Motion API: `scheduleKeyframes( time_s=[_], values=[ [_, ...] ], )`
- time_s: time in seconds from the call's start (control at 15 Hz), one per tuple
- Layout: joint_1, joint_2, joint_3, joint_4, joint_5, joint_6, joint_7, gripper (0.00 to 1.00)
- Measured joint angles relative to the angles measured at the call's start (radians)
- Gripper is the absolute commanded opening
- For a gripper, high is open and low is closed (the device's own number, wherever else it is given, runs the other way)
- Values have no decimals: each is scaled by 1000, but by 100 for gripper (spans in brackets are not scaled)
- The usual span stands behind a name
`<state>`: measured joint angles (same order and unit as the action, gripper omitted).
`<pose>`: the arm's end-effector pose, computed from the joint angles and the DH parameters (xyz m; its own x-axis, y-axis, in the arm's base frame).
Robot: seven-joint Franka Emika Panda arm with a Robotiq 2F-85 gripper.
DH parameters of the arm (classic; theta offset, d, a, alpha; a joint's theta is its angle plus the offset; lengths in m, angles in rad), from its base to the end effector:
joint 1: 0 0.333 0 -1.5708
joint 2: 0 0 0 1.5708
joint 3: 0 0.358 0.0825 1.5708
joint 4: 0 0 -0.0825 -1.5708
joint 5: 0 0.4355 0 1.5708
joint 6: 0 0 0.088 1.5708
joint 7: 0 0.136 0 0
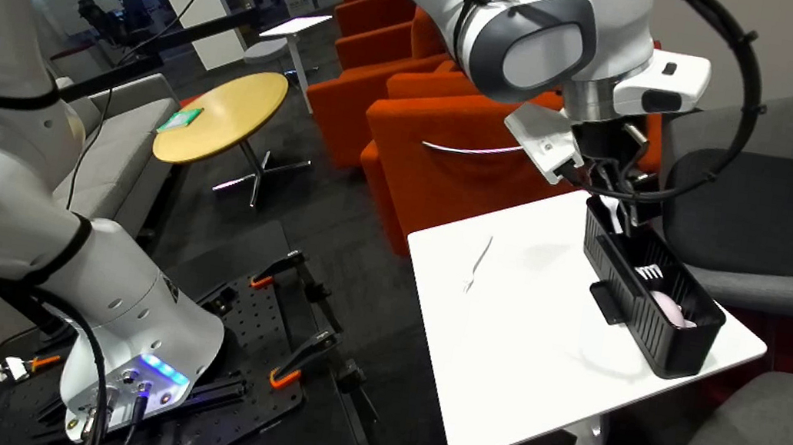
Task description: Move the cutlery holder forwards
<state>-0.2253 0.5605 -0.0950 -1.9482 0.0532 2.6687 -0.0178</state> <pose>0.6583 -0.2173 0.1714 0.9343 -0.3174 0.1624 -0.3250 -0.9455 0.0217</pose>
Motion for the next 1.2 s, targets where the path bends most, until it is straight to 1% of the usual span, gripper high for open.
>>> scheduleKeyframes(
  time_s=[0.47, 1.07, 1.13, 1.2],
  values=[
    [-16, 120, 12, 122, 8, -16, -4, 100],
    [-15, 215, 31, 219, 8, -68, -4, 100],
    [-14, 223, 31, 229, 8, -73, -4, 75],
    [-14, 231, 31, 238, 8, -78, -4, 74]
  ],
)
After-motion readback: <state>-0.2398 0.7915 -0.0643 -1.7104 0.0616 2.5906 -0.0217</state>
